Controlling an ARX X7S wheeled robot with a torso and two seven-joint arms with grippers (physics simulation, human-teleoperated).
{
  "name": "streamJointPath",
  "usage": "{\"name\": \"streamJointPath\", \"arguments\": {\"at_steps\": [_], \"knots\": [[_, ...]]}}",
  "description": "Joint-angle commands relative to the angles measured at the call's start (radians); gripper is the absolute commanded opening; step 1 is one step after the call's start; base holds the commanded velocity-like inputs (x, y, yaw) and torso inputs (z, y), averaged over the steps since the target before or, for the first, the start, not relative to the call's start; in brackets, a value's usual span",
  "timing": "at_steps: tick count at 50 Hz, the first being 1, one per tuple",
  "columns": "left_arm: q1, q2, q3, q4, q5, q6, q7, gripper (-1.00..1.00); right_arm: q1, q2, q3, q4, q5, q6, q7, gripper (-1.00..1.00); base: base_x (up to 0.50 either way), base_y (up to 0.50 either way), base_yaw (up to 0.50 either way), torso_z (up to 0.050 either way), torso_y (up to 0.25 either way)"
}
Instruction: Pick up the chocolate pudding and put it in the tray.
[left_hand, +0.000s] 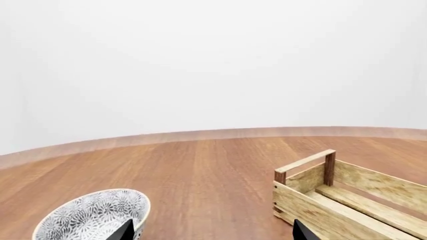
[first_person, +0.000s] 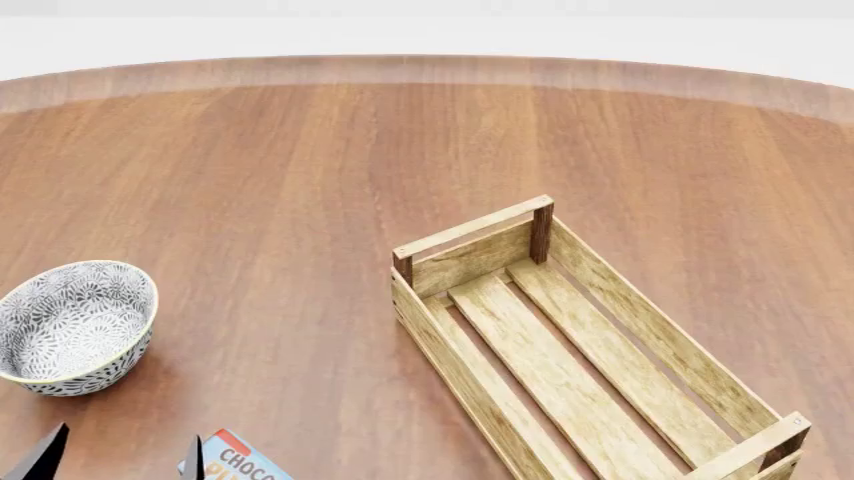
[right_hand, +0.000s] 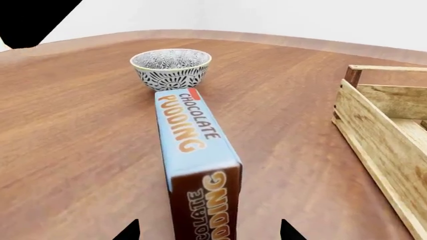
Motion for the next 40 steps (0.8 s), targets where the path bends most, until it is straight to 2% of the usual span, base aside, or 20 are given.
{"name": "streamJointPath", "arguments": {"at_steps": [1, 40], "knots": [[-0.002, -0.003, 0.008, -0.004, -0.001, 0.005, -0.003, 1.00, 0.026, -0.009, -0.006, 0.035, 0.003, -0.005, -0.001, 1.00, 0.00, 0.00, 0.00, 0.000, 0.000], [-0.001, -0.018, 0.026, 0.006, -0.008, 0.003, -0.018, 1.00, 0.102, -0.043, -0.037, 0.121, 0.003, -0.019, -0.001, 1.00, 0.00, 0.00, 0.00, 0.000, 0.000]]}}
